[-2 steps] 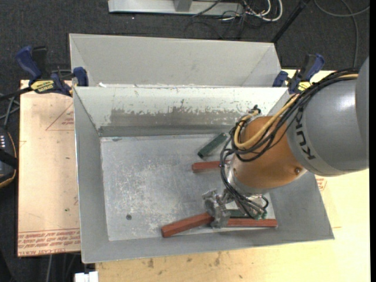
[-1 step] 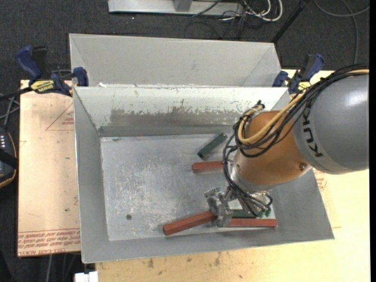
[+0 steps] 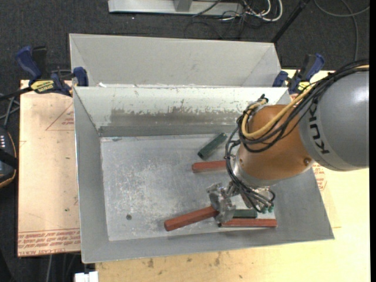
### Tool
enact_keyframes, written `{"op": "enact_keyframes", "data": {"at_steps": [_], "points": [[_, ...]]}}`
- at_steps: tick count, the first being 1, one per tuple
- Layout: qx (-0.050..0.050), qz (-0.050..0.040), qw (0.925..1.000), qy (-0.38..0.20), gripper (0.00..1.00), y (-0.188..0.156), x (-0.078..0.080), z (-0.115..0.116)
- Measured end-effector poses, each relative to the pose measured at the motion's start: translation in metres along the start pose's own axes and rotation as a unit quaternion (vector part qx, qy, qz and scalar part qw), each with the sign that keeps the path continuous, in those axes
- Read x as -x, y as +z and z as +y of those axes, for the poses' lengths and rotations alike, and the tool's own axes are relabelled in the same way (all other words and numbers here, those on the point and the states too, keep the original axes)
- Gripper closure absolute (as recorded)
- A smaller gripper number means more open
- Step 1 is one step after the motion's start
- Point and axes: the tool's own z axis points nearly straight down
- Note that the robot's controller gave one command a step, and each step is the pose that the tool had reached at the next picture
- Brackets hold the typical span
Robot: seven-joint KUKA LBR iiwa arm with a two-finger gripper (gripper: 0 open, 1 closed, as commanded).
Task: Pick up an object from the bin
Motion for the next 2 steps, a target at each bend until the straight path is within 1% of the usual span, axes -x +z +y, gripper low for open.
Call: {"op": "enact_keyframes", "data": {"at_steps": [1,2], "points": [[-0.001,-0.0023,1.0,0.0,1.0,-0.0105,0.0012,-0.0002],[-0.001,-0.002,1.0,0.0,1.0,-0.0157,0.0011,0.0]]}}
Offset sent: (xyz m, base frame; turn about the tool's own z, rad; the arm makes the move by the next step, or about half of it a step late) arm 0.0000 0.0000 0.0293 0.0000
